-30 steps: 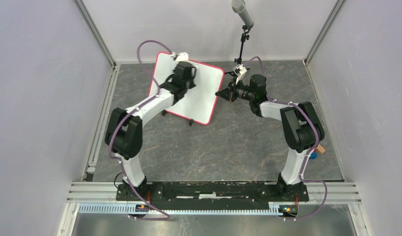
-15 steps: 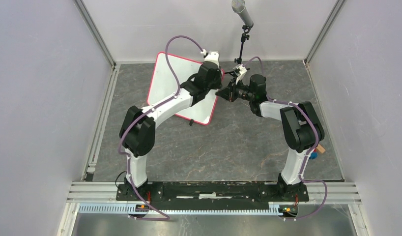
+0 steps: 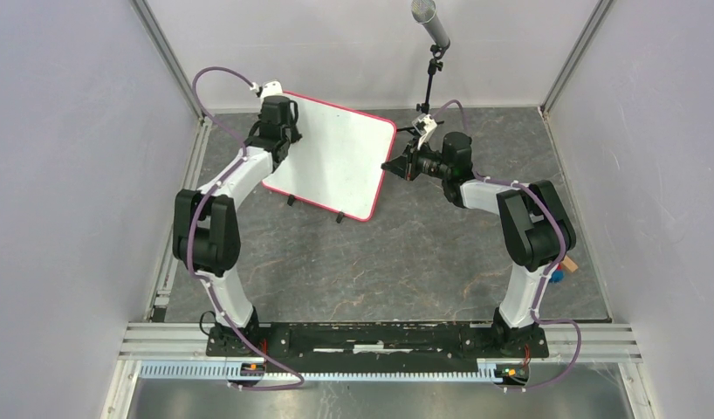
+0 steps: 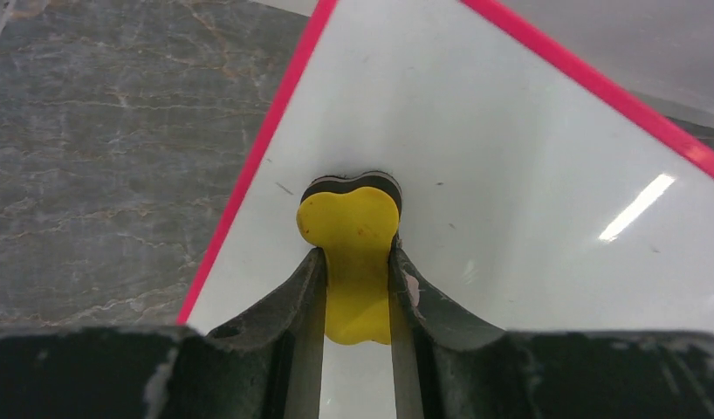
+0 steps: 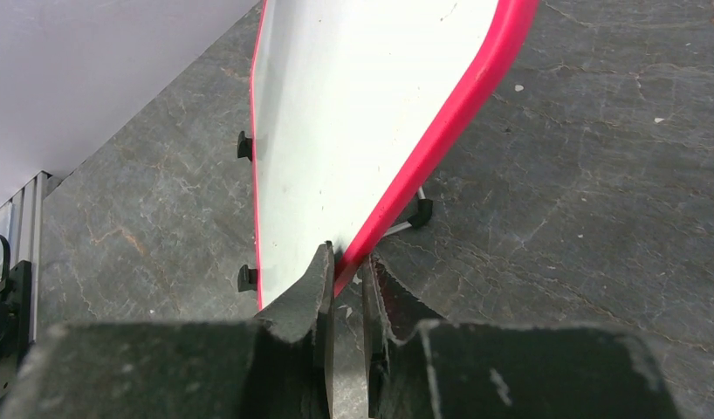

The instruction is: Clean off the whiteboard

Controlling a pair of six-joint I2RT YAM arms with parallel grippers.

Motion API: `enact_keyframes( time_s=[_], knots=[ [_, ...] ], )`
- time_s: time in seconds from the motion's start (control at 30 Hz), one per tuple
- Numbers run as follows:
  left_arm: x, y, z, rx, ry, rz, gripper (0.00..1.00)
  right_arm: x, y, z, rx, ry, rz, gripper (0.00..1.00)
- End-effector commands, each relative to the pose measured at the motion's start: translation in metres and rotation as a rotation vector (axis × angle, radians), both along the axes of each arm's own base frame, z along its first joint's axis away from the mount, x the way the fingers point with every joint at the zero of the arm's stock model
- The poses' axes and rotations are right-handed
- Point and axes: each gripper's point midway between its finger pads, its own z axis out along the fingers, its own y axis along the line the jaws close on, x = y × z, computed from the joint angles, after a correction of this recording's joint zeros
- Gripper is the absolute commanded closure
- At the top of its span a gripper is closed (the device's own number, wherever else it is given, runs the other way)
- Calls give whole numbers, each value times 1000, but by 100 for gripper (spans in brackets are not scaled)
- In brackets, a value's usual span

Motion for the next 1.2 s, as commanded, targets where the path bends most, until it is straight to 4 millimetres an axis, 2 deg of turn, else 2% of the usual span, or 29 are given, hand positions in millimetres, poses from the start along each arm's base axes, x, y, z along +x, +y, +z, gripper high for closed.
enact_keyframes(
  time_s=[0.0,0.2,0.33,0.37,0.43,0.53,0.63,0.83,0.9,0.97,1.03,1.17],
  knots=[
    [13,-30,43,14,-94,-88,73,-5,14,16,-3,-86,67,100],
    [18,-98,64,15,-127,-207,73,-6,16,13,-15,-84,68,100],
    [11,-145,72,36,-130,-299,72,-5,15,13,-20,-84,63,100],
    [8,-153,74,34,-133,-321,72,-5,15,12,-22,-82,64,100],
    [6,-157,69,11,-122,-328,72,-5,16,12,-24,-82,66,100],
    [9,-142,60,22,-106,-289,72,-5,16,12,-25,-83,66,100],
    [16,-107,48,-6,-86,-220,72,-5,15,11,-26,-82,66,100],
    [36,-8,30,-27,-85,-40,71,-6,15,12,-29,-86,67,100],
    [42,15,21,-34,-52,-4,71,-5,16,12,-27,-86,68,100],
    [41,24,12,-39,-24,17,72,-5,16,13,-25,-87,68,100],
    [36,23,4,-54,-17,13,72,-5,16,12,-26,-86,68,100],
    [16,33,-21,-95,18,101,72,-5,16,10,-30,-81,69,100]
  ],
)
